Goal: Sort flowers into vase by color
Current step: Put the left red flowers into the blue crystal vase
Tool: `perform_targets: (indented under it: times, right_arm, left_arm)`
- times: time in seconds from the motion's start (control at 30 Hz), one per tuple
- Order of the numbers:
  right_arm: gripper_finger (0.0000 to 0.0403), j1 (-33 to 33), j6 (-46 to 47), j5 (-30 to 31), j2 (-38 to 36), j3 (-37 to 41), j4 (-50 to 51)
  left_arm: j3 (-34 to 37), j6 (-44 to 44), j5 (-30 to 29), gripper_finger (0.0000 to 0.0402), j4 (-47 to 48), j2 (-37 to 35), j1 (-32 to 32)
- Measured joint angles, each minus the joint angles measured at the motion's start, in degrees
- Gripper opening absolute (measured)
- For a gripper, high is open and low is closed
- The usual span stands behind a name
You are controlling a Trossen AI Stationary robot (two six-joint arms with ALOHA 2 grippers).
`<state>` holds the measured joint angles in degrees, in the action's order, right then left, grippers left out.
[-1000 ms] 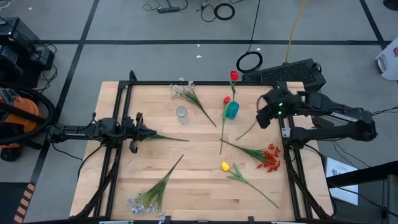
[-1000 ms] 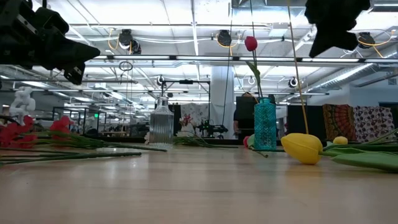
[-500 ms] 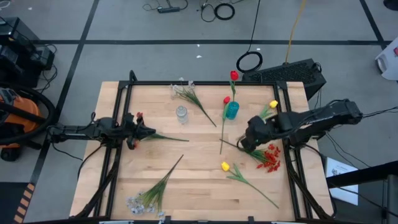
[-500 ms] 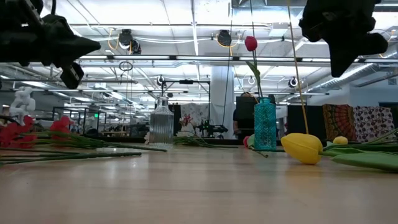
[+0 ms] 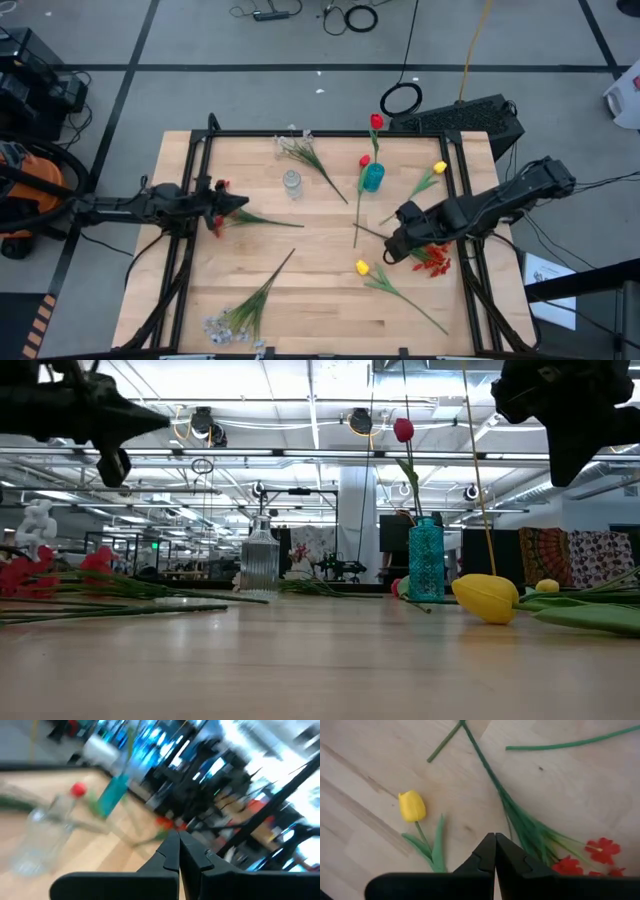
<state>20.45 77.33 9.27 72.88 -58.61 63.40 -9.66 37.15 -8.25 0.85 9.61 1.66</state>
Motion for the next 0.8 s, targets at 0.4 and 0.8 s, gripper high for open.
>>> perform_targets:
  times: [0.4, 0.8]
  right_arm:
    - [0.0, -0.1, -8.7, 3.0, -0.1, 0.0, 4.2]
    - [0.0, 0.7, -16.1, -1.6, -5.9, 12.5, -5.9]
  left_arm:
    - [-18.0, 0.1, -3.5, 0.0, 4.5, 35.8, 9.0]
    - [-40.5, 24.8, -14.3, 0.0, 22.8, 60.4, 17.5]
